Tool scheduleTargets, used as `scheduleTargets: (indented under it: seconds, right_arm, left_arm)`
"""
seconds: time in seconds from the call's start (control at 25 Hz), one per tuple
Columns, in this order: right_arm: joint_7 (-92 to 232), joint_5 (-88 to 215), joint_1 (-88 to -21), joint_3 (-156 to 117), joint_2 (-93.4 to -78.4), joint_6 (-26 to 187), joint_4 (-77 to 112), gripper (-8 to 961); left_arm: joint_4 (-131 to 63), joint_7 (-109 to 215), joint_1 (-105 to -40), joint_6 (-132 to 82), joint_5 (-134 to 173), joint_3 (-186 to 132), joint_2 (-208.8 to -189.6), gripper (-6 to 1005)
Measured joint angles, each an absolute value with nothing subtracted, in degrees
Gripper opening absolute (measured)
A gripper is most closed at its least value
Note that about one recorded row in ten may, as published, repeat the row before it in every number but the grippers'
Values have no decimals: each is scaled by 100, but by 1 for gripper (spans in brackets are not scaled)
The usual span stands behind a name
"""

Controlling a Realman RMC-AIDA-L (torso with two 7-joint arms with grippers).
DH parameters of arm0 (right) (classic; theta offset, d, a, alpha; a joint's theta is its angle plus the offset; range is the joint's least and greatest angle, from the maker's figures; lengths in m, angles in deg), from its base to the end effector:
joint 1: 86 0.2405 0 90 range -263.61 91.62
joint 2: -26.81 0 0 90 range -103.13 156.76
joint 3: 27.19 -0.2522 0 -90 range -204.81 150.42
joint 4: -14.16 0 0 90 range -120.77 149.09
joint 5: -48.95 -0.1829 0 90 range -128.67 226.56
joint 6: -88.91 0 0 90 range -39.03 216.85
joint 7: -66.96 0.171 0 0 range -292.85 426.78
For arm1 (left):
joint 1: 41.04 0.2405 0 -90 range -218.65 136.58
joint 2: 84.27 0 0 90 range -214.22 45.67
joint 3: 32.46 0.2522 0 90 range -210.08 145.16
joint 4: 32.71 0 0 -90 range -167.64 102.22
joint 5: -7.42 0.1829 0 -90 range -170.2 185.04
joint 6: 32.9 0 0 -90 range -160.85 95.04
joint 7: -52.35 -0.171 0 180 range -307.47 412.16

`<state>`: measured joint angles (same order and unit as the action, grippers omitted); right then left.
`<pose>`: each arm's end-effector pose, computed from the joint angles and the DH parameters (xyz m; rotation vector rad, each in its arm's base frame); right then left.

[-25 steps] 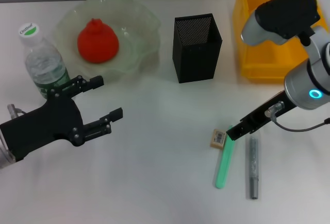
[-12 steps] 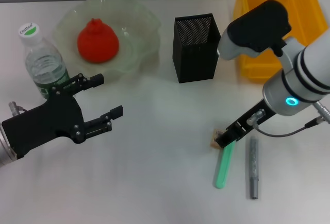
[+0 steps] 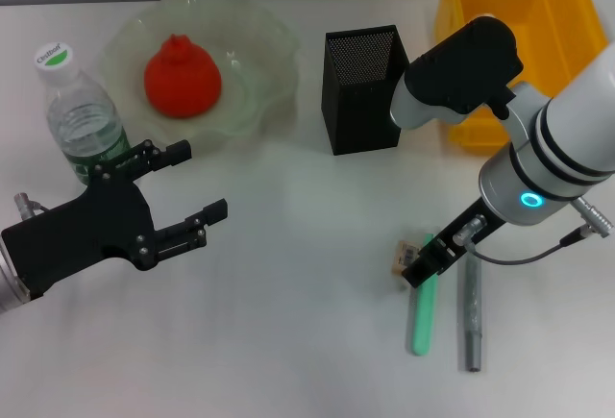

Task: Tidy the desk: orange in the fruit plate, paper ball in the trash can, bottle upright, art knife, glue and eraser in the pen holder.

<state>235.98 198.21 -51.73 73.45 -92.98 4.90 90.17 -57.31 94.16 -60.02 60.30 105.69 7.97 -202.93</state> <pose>0.1910 0.3004 -0.0791 -2.5198 1.0625 -0.6518 -0.2637 0.2609 -0.0238 -2.4808 -0.2064 -0.8769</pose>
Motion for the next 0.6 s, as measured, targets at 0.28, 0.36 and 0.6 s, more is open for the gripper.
scheduleTargets:
  seconds: [0.28,0.36,0.6]
  right_arm:
    - [23602,19843,-5159,7388,-9299,494,8974,629]
    - [23602,19845,-5159,7388,-9298,492,8974,571]
    - [23599,19846,-5163,7388,-9292,479,8944,393]
  left_arm:
    - [-5732,9441,-6008,6059,10568,797,-20293,783]
    - [-5732,9443,-6011,6060,10568,797,-20293,783]
    - [-5732,9453,-6019,6065,10568,796,-20293,783]
